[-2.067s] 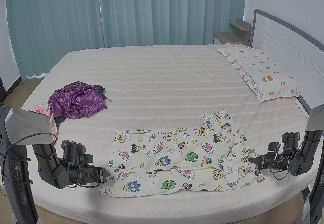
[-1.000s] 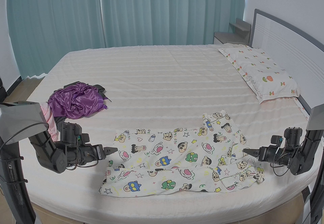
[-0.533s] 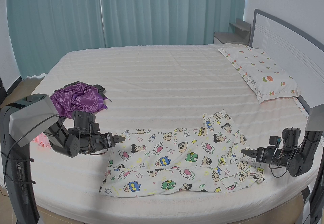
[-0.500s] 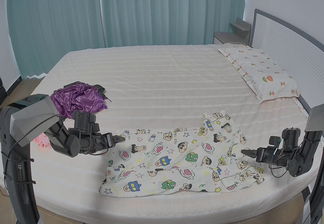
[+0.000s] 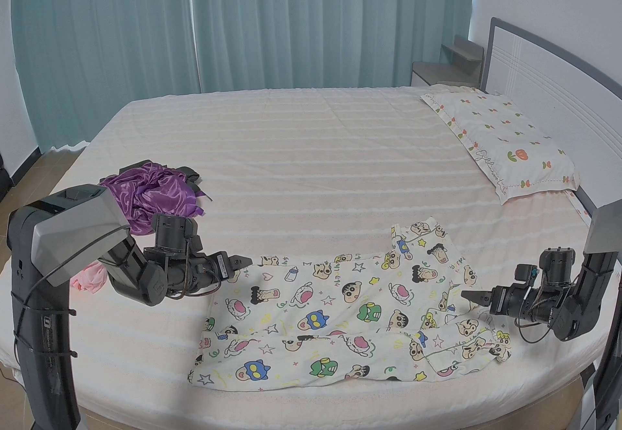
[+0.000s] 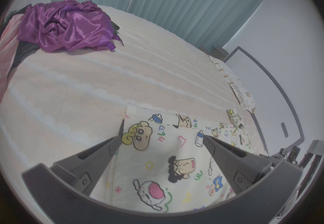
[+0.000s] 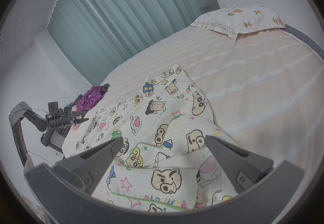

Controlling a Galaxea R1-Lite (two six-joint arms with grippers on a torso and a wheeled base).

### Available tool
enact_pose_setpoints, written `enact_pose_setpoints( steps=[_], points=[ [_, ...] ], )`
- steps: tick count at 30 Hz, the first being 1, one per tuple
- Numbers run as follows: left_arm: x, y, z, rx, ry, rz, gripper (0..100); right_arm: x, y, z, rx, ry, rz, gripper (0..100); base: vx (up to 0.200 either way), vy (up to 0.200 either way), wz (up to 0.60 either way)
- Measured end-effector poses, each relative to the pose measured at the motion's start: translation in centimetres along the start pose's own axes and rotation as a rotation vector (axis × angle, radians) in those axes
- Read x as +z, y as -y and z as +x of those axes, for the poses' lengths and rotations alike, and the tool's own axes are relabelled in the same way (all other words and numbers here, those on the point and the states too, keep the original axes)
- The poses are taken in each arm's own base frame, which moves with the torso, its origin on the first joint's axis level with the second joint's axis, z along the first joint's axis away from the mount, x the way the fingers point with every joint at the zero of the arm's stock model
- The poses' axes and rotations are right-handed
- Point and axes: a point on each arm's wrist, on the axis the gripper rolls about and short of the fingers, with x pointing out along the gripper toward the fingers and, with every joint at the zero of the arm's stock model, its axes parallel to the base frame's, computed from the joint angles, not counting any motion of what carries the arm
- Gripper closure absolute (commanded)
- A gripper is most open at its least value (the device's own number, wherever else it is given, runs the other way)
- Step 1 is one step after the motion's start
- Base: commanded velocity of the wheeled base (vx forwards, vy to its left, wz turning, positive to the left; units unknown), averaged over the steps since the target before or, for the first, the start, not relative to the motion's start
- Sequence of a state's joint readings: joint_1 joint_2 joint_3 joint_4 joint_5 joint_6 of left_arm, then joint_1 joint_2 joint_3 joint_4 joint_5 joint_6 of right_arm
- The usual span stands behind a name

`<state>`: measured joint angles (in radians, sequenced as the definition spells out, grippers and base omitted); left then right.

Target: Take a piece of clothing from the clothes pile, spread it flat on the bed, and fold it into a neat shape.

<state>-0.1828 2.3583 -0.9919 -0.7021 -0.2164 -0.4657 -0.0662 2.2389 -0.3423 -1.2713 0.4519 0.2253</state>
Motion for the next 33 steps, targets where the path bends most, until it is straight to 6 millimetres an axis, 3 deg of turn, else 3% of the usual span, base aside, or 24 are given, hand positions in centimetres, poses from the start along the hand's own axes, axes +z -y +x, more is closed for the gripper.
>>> enact_pose_setpoints(
  steps=[14,15,27,33],
  points=[
    [0.0,-1.2,2.8,0.105,0.043,0.091,0,-0.2,-0.2,0.1,0.003,-0.008,-0.006,0,0.000,0.000,0.00],
    [0.0,-1.1,2.9,0.102,0.042,0.091,100,-0.2,-0.2,0.1,0.002,-0.009,-0.005,0,0.000,0.000,0.00],
    [0.1,-0.8,4.9,0.097,0.051,0.099,100,-0.3,-0.5,1.0,-0.058,0.001,-0.016,0,0.000,0.000,0.00],
    [0.5,-0.8,5.1,0.134,0.089,0.097,100,1.0,-0.4,2.0,-0.091,0.055,-0.030,0,0.000,0.000,0.00]
  ],
)
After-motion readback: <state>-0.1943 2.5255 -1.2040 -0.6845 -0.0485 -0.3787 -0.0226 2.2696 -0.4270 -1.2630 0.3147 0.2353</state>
